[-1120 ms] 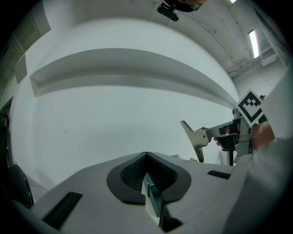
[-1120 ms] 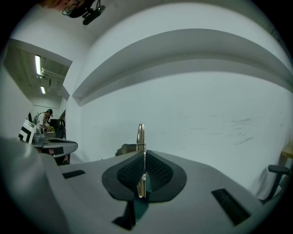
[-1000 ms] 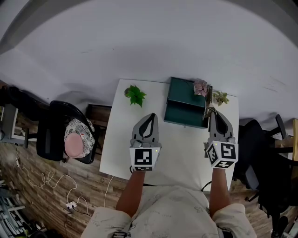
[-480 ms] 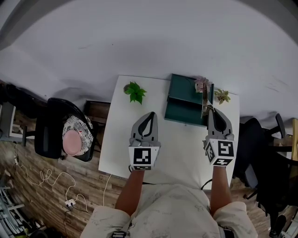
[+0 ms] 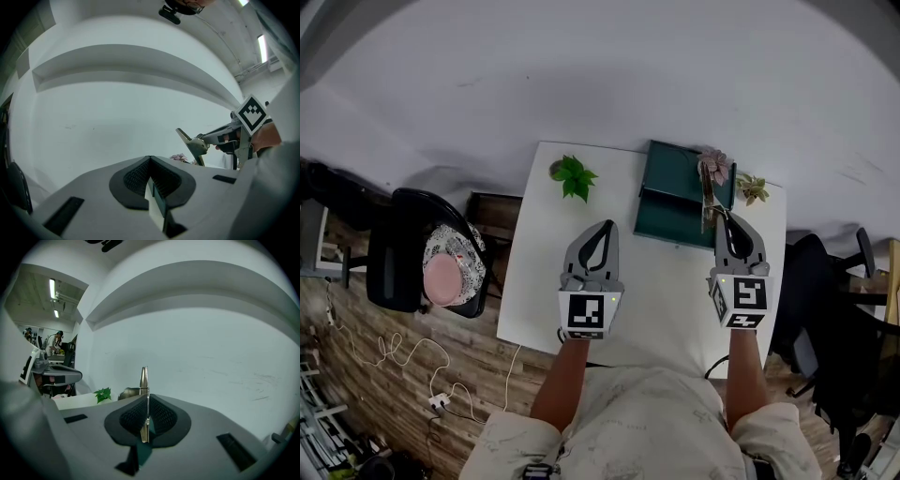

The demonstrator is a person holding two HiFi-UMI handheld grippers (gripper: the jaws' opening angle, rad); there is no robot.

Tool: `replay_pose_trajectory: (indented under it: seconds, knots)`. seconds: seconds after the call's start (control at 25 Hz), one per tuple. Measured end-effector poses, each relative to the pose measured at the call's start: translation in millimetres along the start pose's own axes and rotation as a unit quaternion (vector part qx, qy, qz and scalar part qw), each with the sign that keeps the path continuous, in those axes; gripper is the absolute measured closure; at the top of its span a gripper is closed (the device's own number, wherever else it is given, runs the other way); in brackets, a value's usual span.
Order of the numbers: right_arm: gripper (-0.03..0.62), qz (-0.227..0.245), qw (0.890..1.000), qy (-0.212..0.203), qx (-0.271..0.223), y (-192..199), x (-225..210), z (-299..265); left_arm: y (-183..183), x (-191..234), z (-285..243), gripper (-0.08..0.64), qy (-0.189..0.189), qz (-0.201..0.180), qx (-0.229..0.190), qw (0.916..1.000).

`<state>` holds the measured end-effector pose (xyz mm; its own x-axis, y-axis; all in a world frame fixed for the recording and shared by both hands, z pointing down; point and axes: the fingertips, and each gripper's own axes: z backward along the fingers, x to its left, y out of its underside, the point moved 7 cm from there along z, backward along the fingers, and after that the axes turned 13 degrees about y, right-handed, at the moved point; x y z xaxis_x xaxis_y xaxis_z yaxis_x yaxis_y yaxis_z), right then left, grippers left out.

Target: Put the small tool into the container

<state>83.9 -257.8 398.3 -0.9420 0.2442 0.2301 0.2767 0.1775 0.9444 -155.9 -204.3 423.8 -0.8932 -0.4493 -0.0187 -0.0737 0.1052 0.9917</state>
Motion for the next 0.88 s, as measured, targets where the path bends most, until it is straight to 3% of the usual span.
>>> replay_pose_trajectory:
  seconds: [0.88]
  knots:
    - [0.572,0.104,0.994,-0.027,0.029,14.9,37.1,-23.8,21.1,11.7,-2.7,0.555,0.005,0.031,0.011,0.9994]
